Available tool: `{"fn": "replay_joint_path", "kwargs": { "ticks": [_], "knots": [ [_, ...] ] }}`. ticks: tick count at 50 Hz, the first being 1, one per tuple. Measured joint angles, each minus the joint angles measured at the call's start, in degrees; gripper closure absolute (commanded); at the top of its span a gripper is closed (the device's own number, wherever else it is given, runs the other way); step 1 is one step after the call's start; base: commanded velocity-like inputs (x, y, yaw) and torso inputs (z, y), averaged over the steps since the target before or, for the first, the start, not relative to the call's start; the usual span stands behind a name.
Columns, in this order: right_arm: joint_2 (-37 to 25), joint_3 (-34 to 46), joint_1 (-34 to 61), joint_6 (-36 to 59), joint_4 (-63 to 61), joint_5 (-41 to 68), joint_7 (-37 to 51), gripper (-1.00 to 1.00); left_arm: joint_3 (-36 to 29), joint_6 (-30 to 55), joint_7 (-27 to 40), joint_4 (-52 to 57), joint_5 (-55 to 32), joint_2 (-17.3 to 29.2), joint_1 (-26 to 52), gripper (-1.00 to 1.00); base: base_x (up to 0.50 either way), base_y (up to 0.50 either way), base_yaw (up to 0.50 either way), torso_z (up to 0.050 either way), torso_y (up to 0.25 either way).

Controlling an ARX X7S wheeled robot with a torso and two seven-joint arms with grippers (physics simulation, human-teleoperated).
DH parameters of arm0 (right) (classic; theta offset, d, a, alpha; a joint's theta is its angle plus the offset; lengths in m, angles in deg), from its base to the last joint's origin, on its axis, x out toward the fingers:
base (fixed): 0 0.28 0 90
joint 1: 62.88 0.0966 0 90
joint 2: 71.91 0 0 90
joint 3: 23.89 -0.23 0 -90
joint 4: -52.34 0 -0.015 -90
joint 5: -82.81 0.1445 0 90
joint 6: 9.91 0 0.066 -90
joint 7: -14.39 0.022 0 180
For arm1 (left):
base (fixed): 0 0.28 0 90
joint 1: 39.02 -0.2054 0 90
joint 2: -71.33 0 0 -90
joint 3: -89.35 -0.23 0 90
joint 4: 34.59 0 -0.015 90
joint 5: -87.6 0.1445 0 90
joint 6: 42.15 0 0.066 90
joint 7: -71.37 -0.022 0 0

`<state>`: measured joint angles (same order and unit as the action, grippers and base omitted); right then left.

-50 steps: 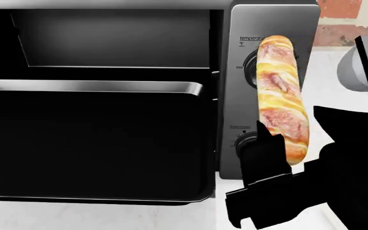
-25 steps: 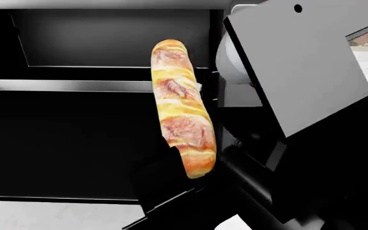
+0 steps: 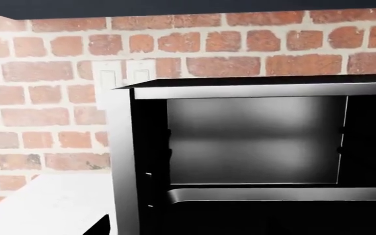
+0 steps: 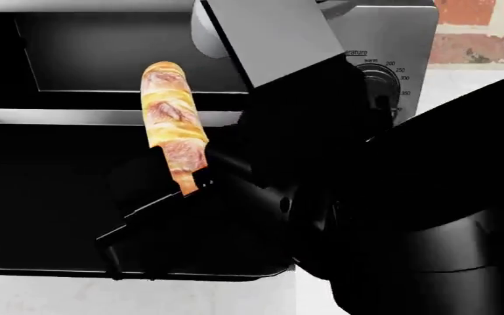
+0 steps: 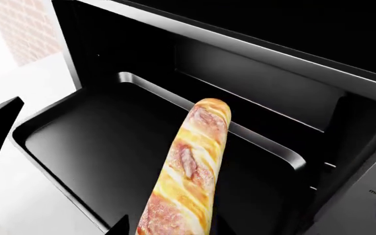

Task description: Place the baguette on the tray of the toaster oven.

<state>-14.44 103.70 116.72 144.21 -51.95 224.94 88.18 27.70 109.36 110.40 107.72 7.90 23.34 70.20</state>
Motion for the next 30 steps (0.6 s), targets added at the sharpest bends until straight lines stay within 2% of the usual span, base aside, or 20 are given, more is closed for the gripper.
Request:
{"fn": "replay_joint_path", "kwargs": {
  "ticks": [30],
  "knots": [
    [10.99,3.61,-1.76,4.99,17.96,-17.99,-13.56,1.0,1.51,-1.47,-1.37,-0.57,0.83,0.1,-2.09,-1.0,0.0,0.0,0.0,0.0,0.0]
  ]
}}
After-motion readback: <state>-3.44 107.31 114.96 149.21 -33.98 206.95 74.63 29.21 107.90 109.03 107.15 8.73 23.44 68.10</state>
